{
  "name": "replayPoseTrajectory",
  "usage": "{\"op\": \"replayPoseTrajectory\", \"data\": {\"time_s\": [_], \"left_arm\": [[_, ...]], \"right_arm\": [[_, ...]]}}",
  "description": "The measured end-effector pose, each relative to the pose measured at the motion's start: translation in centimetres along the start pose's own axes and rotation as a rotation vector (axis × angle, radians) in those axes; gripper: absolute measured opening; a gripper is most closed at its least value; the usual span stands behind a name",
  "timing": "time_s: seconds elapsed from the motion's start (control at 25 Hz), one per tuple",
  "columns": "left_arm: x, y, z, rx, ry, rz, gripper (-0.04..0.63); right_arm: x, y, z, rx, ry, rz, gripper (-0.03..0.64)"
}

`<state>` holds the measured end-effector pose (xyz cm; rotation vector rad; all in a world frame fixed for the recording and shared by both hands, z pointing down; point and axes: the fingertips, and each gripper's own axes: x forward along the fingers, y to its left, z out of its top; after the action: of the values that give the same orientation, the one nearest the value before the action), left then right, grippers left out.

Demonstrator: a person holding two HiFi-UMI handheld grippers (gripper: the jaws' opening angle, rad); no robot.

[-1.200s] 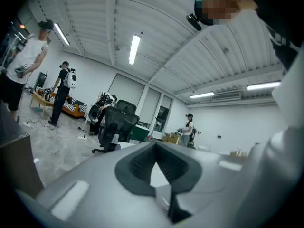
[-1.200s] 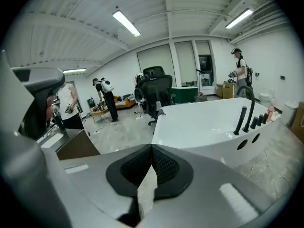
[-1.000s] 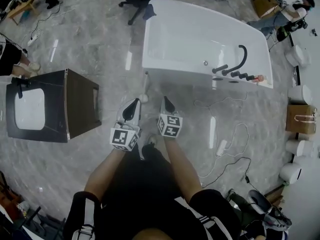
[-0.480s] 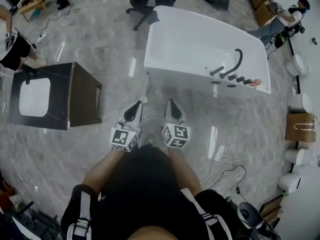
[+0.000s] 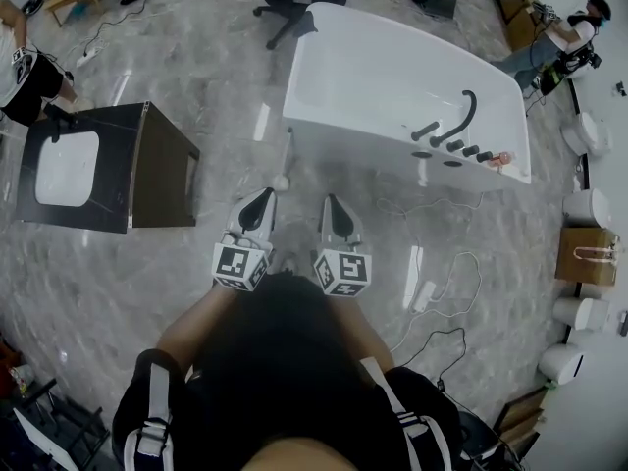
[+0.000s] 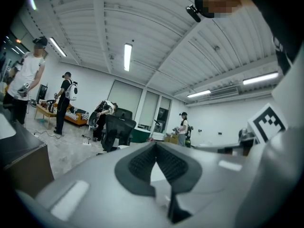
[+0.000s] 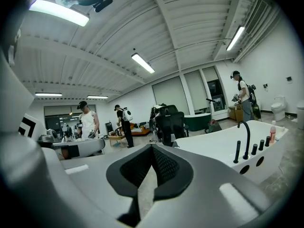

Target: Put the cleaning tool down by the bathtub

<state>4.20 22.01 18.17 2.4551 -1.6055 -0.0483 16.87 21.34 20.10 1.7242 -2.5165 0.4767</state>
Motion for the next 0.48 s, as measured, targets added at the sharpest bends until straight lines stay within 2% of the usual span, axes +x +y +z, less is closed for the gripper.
{"op": "replayPoseTrajectory", "data": {"time_s": [0.24,0.48], "left_arm": [[-0.1,-1.0,-0.3,0.017,0.012,-0.023,0.009],[0.2,-1.6,-0.5,0.033,0.013,-0.032,0.009]], "right_arm": [[-0.7,0.8,1.1,-0.017,-0.037,0.028,-0.002],[-0.8,0.5,1.0,-0.024,-0.033,0.02,-0.002]]}}
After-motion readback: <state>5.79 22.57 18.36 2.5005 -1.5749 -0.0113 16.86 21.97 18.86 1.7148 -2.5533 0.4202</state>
